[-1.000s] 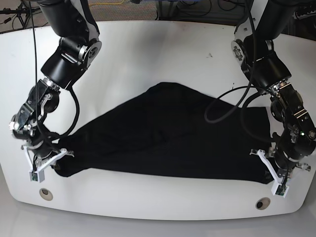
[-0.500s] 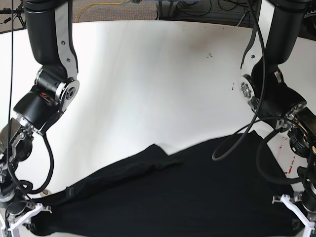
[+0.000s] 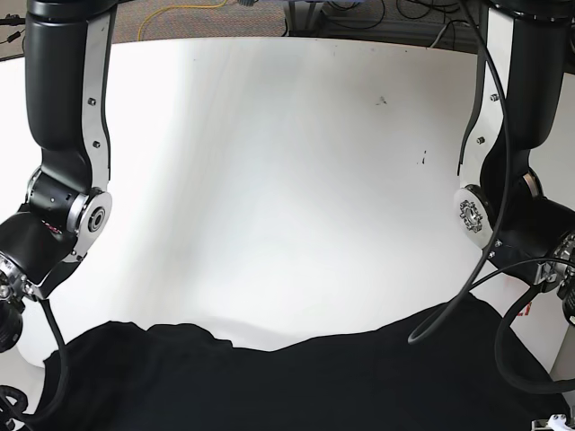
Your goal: Fold the T-shirt properly
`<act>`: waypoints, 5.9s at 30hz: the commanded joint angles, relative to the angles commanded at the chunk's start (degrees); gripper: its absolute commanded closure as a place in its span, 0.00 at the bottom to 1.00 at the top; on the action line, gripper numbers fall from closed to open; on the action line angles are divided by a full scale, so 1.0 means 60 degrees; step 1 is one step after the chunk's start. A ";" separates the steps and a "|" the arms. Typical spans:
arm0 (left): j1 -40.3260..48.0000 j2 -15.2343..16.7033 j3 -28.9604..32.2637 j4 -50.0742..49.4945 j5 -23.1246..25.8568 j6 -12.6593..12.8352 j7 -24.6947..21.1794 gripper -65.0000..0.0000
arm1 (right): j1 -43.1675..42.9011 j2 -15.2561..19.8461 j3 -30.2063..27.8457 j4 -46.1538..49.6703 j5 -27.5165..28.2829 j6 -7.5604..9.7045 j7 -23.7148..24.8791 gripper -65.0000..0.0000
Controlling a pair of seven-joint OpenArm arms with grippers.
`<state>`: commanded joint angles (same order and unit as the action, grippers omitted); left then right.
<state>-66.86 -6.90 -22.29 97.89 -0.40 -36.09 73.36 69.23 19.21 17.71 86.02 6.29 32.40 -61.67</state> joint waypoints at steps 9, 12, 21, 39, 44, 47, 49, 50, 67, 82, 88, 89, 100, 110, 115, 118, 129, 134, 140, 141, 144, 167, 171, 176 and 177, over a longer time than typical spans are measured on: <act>0.0088 -0.0015 -0.0029 -0.0015 0.0000 -0.0029 -0.0015 1.00 | -0.0381 0.0044 0.0015 0.0015 0.0000 0.0000 0.0000 1.00; 0.0410 -0.0015 -0.0029 0.0015 -0.0015 -0.0044 -0.0015 1.00 | -0.0703 0.0044 0.0029 0.0029 0.0000 0.0000 0.0000 1.00; 0.1993 -0.0015 -0.0059 0.0674 -0.0029 -0.0088 -0.0015 1.00 | -0.2901 -0.0044 0.0733 0.1407 0.0000 0.0352 0.0000 1.00; 0.7282 -0.0015 -0.0498 0.2608 -0.0029 -0.0652 0.0029 1.00 | -0.8762 -0.1480 0.2022 0.4747 0.0000 0.0396 -0.0527 1.00; 0.8733 -0.0308 -0.0645 0.2769 -0.0015 -0.0652 0.0029 1.00 | -1.0007 -0.1656 0.2344 0.4879 0.0000 0.0425 -0.0527 1.00; 0.9597 -0.0425 -0.0850 0.2784 -0.0015 -0.0652 0.0029 1.00 | -1.0623 -0.1788 0.2535 0.4835 0.0000 0.0733 -0.0498 1.00; 1.0095 -0.0410 -0.1084 0.2784 -0.0015 -0.0652 0.0015 1.00 | -1.0989 -0.1934 0.2711 0.4835 -0.0015 0.0967 -0.0498 1.00; 1.0271 -0.0410 -0.1172 0.2784 -0.0015 -0.0652 0.0000 1.00 | -1.1136 -0.1978 0.2755 0.4835 -0.0015 0.1026 -0.0498 1.00; 1.3187 -0.0410 -0.1480 0.2725 0.0000 -0.0652 -0.0029 1.00 | -1.3861 -0.2784 0.2857 0.4791 -0.0073 0.1187 0.0161 1.00; 1.3319 -0.0689 -0.1465 0.2608 0.0059 -0.0652 -0.0044 1.00 | -1.4300 -0.2740 0.2857 0.4777 -0.0103 0.1187 0.0176 1.00; 1.3333 -0.0703 -0.1509 0.2608 0.0059 -0.0652 -0.0029 1.00 | -1.4476 -0.2740 0.2842 0.4630 -0.0103 0.1187 0.0176 1.00; 1.3348 -0.0703 -0.1524 0.2608 0.0059 -0.0652 -0.0029 1.00 | -1.4476 -0.2740 0.2842 0.4586 -0.0103 0.1187 0.0176 1.00; 1.3934 -0.0952 -0.1524 0.2623 0.0059 -0.0652 -0.0029 1.00 | -1.4667 -0.2520 0.2857 0.4234 -0.0103 0.1187 0.0176 1.00; 1.4095 -0.0908 -0.1509 0.2608 0.0059 -0.0652 -0.0015 0.85 | -1.4725 -0.2505 0.2842 0.4234 -0.0103 0.1187 0.0176 1.00; 1.4095 -0.0908 -0.1509 0.2608 0.0059 -0.0652 0.0015 0.57 | -1.4740 -0.2505 0.2842 0.4234 -0.0103 0.1187 0.0176 1.00; 1.4095 -0.0923 -0.1509 0.2608 0.0059 -0.0652 0.0015 0.38 | -1.4740 -0.2476 0.2842 0.4234 -0.0103 0.1187 0.0176 1.00; 1.3832 -0.1480 -0.1480 0.2623 0.0000 -0.0652 0.0044 0.24 | -1.4711 -0.2491 0.2813 0.4234 -0.0103 0.1187 0.0176 1.00; 1.3729 -0.1744 -0.1495 0.2623 -0.0015 -0.0652 0.0117 0.24 | -1.4696 -0.2491 0.2813 0.4234 -0.0103 0.1187 0.0176 1.00; 1.3700 -0.1934 -0.1465 0.2652 -0.0029 -0.0652 0.0425 0.24 | -1.4681 -0.2491 0.2799 0.4234 -0.0103 0.1158 0.0176 1.00; 1.3700 -0.1934 -0.1495 0.2652 -0.0029 -0.0652 0.0425 0.24 | -1.4681 -0.2491 0.2799 0.4234 -0.0103 0.1158 0.0176 1.00; 1.3700 -0.1905 -0.1495 0.2623 0.0044 -0.0652 0.0425 0.24 | -1.4681 -0.2491 0.2799 0.4234 -0.0103 0.1158 0.0176 1.00; 1.2821 -0.1641 -0.2476 0.1582 -0.4777 -0.0652 0.0454 0.34 | -1.4681 -0.2505 0.2799 0.4249 -0.0103 0.1128 0.0176 1.00; 1.2821 -0.1700 -0.2593 0.0762 -0.6007 -0.0652 0.0601 0.34 | -1.4696 -0.2505 0.2799 0.4264 -0.0103 0.1128 0.0176 1.00; 1.2850 -0.1714 -0.3238 -0.0117 -0.7267 -0.0652 0.0615 0.34 | -1.4696 -0.2520 0.2799 0.4264 -0.0103 0.1128 0.0176 1.00; 1.2835 -0.1744 -0.3341 -0.0293 -0.7458 -0.0652 0.0615 0.34 | -1.4696 -0.2520 0.2799 0.4264 -0.0103 0.1128 0.0176 1.00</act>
<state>10.15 -17.36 -42.33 96.13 -45.14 -40.00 77.05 -18.95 4.09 34.51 111.60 5.67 39.16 -60.62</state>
